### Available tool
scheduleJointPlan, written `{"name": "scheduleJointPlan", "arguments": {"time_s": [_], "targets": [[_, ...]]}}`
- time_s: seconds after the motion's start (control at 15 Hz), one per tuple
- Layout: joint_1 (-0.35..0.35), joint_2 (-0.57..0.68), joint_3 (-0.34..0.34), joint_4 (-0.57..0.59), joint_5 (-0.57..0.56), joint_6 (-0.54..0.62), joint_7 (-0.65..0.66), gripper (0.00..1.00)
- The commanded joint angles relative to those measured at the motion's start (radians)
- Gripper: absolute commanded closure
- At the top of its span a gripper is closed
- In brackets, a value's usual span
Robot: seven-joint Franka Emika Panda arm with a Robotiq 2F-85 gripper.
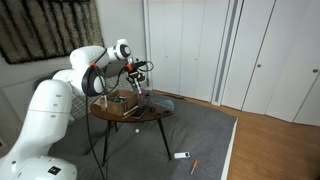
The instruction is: Put the blue glue stick in the basket
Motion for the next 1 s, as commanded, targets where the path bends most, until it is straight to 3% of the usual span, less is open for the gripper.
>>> {"name": "scheduleJointPlan", "arguments": {"time_s": [0.0, 0.93], "targets": [[-0.001, 0.018, -0.007, 0.021, 0.009, -0.022, 0.047, 0.93], [-0.006, 0.044, -0.016, 0.005, 0.001, 0.049, 0.132, 0.93]]}}
